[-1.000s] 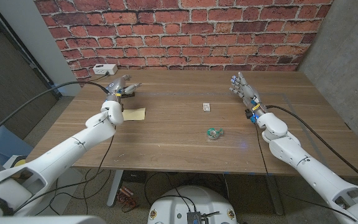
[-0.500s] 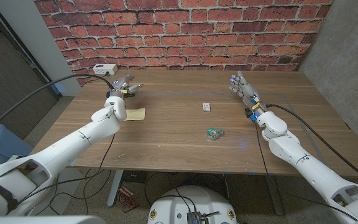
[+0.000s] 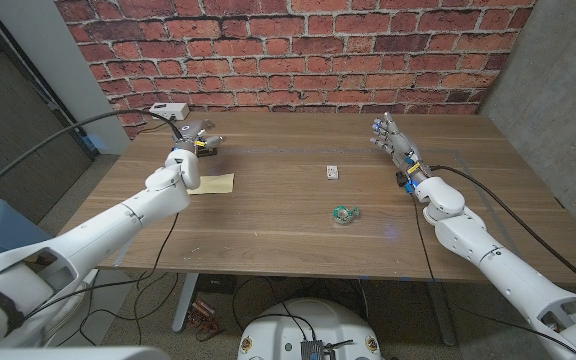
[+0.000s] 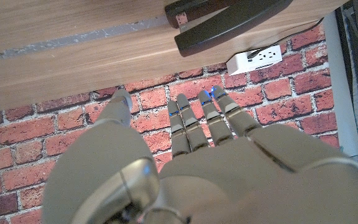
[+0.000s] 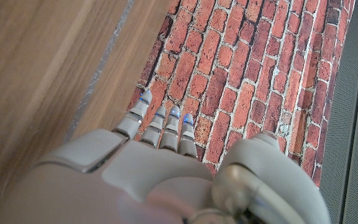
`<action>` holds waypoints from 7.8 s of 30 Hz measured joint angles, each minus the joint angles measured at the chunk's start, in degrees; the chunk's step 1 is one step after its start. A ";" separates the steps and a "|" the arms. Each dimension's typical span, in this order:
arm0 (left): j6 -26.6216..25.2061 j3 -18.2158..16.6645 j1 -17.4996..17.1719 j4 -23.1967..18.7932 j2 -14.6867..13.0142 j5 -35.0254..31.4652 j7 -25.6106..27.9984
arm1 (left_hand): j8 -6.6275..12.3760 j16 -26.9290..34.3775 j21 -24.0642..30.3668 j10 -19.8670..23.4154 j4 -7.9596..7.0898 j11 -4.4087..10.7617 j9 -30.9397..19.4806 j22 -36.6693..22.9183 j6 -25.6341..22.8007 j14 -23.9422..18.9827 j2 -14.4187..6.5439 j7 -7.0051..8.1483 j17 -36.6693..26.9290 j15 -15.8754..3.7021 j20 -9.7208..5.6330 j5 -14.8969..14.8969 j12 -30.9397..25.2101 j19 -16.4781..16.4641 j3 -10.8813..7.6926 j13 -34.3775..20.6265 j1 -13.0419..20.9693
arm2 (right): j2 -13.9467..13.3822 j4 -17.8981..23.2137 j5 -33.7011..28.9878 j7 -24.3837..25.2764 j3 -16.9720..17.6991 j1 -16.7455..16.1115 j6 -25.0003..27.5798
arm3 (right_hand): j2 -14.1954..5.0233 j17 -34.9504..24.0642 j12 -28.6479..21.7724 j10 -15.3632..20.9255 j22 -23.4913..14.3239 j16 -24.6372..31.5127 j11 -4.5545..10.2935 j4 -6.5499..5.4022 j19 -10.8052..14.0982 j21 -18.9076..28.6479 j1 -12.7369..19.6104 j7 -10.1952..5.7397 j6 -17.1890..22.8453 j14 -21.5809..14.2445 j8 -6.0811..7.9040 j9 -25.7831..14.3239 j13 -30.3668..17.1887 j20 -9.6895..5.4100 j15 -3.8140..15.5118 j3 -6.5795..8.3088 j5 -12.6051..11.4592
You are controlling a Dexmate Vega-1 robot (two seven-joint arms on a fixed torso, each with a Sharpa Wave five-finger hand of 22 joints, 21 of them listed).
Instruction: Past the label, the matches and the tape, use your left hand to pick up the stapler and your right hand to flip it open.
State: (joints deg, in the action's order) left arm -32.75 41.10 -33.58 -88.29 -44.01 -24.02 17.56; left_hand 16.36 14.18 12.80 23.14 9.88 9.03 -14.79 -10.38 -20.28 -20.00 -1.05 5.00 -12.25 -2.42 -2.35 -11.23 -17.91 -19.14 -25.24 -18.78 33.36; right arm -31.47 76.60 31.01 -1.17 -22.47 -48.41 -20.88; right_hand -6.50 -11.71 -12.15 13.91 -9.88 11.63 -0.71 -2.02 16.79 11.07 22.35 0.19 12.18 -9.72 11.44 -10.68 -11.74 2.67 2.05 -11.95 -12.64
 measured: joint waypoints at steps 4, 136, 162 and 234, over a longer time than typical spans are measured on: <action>-0.58 0.46 0.40 0.41 0.02 -1.29 0.00 | 0.00 0.03 0.00 0.09 0.06 0.09 -0.10 0.00 0.00 0.00 0.00 0.00 0.00 0.00 0.31 0.00 0.00 -0.32 0.06 -0.26 0.60 | -0.17 0.34 -0.01 0.16 0.02 -0.01 0.39 | 0.00 0.00 0.06 0.00 0.00 0.00 0.00 0.00 0.00 0.00 0.00 0.00 0.00 0.00 0.00 0.00 0.00 0.00 0.00 0.00 0.00; -3.80 16.46 15.63 15.50 3.68 -28.23 -25.97 | -0.05 -1.92 -1.02 0.66 -4.65 3.02 -3.02 0.00 2.51 0.46 -1.03 4.09 0.27 -0.09 0.00 -8.50 2.03 -0.38 8.48 -4.24 8.22 | -1.10 2.16 -2.30 3.20 -1.53 1.15 6.61 | -0.91 0.24 0.71 -0.83 0.00 0.00 0.82 1.02 -0.51 0.00 1.36 -0.20 -0.83 0.21 -0.22 0.00 -0.01 0.50 0.21 1.03 0.39; -3.69 18.73 17.78 18.44 5.49 -28.28 -29.29 | -0.04 -2.36 -0.29 0.60 -5.02 2.05 -3.17 -0.16 1.96 -0.39 -2.23 3.56 0.80 -0.04 -0.10 -8.49 2.24 -2.15 8.41 -3.84 8.50 | -2.30 4.46 -2.92 4.42 -1.32 0.20 7.96 | -1.13 0.26 0.69 -0.82 0.00 0.00 0.82 1.18 -0.51 0.00 1.58 -0.19 -0.82 0.42 -0.22 0.00 -0.01 0.50 -0.01 1.20 0.39; -4.84 20.66 16.96 19.66 5.84 -25.62 -25.00 | 4.21 8.73 1.21 13.70 -3.51 2.71 -4.52 -0.96 -9.52 -17.52 -9.30 3.63 -7.06 4.38 -0.06 -1.85 -1.62 -4.17 0.20 -6.94 17.73 | -2.94 5.60 -5.43 5.21 -2.58 0.92 10.15 | -1.13 0.27 0.68 -0.82 0.00 0.00 0.81 1.15 -0.72 0.00 1.58 -0.20 -0.82 0.41 -0.22 0.00 -0.01 0.71 0.00 1.55 0.83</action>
State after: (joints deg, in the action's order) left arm -37.59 61.76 -16.62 -68.63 -38.17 -49.64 -7.44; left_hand 20.57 22.91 14.01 36.84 6.36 11.73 -19.31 -11.34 -29.79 -37.52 -10.35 8.63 -19.30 1.96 -2.41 -13.07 -19.53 -23.32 -25.03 -25.72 51.09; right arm -34.41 82.19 25.58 4.04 -25.05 -47.48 -10.73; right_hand -7.63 -11.44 -11.47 13.09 -9.88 11.63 0.10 -0.87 16.07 11.07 23.93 0.00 11.35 -9.30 11.22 -10.68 -11.75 3.39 2.05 -10.40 -11.81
